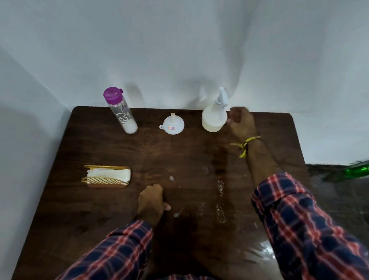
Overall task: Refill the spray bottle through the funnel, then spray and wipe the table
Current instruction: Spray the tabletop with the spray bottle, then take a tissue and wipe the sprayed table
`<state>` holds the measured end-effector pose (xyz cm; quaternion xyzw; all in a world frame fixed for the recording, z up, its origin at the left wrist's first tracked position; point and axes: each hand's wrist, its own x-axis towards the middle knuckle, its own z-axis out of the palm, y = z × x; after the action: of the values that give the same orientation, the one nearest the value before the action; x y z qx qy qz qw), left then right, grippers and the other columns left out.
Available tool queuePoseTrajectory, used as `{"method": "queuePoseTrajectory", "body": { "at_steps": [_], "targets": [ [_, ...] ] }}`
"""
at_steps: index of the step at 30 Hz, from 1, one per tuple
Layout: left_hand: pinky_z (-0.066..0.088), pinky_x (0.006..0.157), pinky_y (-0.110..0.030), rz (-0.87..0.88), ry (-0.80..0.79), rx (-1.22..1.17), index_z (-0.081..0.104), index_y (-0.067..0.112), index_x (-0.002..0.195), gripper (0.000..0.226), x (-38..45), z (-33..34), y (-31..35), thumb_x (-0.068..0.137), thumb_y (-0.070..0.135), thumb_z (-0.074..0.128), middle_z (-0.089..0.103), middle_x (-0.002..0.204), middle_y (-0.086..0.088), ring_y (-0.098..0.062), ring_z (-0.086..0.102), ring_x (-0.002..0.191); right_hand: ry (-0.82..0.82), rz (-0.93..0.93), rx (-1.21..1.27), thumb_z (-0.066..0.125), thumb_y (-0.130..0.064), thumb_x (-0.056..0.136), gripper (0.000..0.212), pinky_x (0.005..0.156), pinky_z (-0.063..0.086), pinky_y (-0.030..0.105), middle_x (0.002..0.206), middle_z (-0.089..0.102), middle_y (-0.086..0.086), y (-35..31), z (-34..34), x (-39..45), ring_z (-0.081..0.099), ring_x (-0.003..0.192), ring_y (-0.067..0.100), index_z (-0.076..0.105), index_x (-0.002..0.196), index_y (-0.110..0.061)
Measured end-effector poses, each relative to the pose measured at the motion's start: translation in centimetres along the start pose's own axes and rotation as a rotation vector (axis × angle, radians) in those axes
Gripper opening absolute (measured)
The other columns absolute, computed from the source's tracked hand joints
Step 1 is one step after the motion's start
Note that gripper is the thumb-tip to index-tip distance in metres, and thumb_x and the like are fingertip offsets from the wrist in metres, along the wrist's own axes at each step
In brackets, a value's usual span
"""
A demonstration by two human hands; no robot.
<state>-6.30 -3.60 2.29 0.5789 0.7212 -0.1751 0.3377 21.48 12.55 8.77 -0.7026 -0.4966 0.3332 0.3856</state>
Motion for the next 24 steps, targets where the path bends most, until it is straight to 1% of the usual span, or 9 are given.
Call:
{"method": "queuePoseTrajectory", "body": {
  "at_steps": [1,3,6,9,12,15,18,21,24],
  "targets": [
    [0.047,0.098,-0.039,0.012,0.011,0.002,0.058,0.011,0.116,0.061,0.1,0.0,0.0,0.068,0.038,0.084,0.058,0.123,-0.013,-0.030,0.057,0.114,0.031,0.034,0.002,0.058,0.015,0.083,0.033,0.073,0.048,0.019,0.105,0.064,0.024,0.6,0.1,-1.7,0.059,0.091,0.028,0.055,0.115,0.010],
    [0.046,0.100,-0.039,0.030,0.014,-0.010,0.058,0.011,0.116,0.061,0.2,0.0,-0.1,0.069,0.038,0.084,0.058,0.124,-0.013,-0.030,0.056,0.115,0.069,0.127,0.025,0.059,0.014,0.083,0.030,0.071,0.047,0.018,0.100,0.065,0.025,2.1,0.1,-5.0,0.057,0.087,0.023,0.058,0.111,0.008],
    [0.044,0.103,-0.039,0.040,0.027,-0.027,0.054,0.010,0.125,0.067,-0.3,0.2,-0.3,0.073,0.040,0.081,0.055,0.131,-0.014,-0.030,0.054,0.120,0.079,0.248,0.030,0.065,0.009,0.082,0.024,0.086,0.054,0.034,0.100,0.070,0.022,4.2,0.0,-9.3,0.062,0.086,0.023,0.063,0.104,0.002],
    [0.033,0.114,-0.039,0.075,0.075,-0.021,0.028,0.009,0.151,0.088,-1.7,1.0,-0.9,0.083,0.041,0.073,0.030,0.155,-0.019,-0.035,0.037,0.138,0.054,0.277,-0.033,0.071,0.000,0.081,0.015,0.090,0.054,0.041,0.095,0.073,0.016,5.6,0.1,-13.2,0.064,0.084,0.019,0.070,0.096,-0.005],
    [0.021,0.118,-0.037,0.157,0.100,-0.136,0.017,0.018,0.155,0.087,-3.6,2.3,-3.2,0.087,0.037,0.069,0.009,0.163,-0.009,-0.031,0.014,0.149,-0.051,0.263,-0.070,0.075,-0.011,0.082,0.008,0.085,0.057,0.039,0.090,0.075,0.011,6.5,1.1,-17.0,0.068,0.083,0.020,0.073,0.090,-0.011],
    [0.018,0.118,-0.029,0.192,0.151,-0.332,0.026,0.019,0.153,0.079,-5.2,4.0,-5.9,0.088,0.029,0.070,0.018,0.162,-0.002,-0.019,0.013,0.150,-0.123,0.295,-0.025,0.074,-0.012,0.083,0.004,0.086,0.056,0.049,0.087,0.075,0.012,7.0,2.4,-19.9,0.071,0.088,0.031,0.075,0.086,-0.010],
    [0.023,0.117,-0.030,0.136,0.294,-0.393,0.033,0.021,0.151,0.068,-6.6,5.4,-8.5,0.091,0.026,0.066,0.030,0.158,-0.002,-0.018,0.024,0.147,-0.157,0.287,-0.032,0.073,-0.011,0.084,0.003,0.085,0.055,0.054,0.084,0.075,0.013,6.8,3.4,-22.0,0.071,0.086,0.032,0.075,0.083,-0.011],
    [0.026,0.117,-0.033,0.034,0.425,-0.426,0.035,0.018,0.150,0.067,-7.4,5.6,-10.6,0.091,0.024,0.066,0.032,0.158,-0.003,-0.020,0.024,0.147,-0.199,0.225,-0.104,0.074,-0.015,0.084,0.009,0.081,0.058,0.046,0.076,0.074,0.002,5.6,4.5,-23.2,0.070,0.076,0.020,0.074,0.077,-0.021],
    [0.026,0.119,-0.038,-0.076,0.422,-0.408,0.026,0.016,0.153,0.079,-7.4,4.8,-12.6,0.087,0.025,0.070,0.024,0.161,-0.005,-0.025,0.017,0.149,-0.241,0.164,-0.141,0.074,-0.019,0.083,0.005,0.081,0.058,0.039,0.075,0.074,-0.002,3.6,6.2,-23.8,0.070,0.077,0.016,0.077,0.079,-0.020]
  ]
}}
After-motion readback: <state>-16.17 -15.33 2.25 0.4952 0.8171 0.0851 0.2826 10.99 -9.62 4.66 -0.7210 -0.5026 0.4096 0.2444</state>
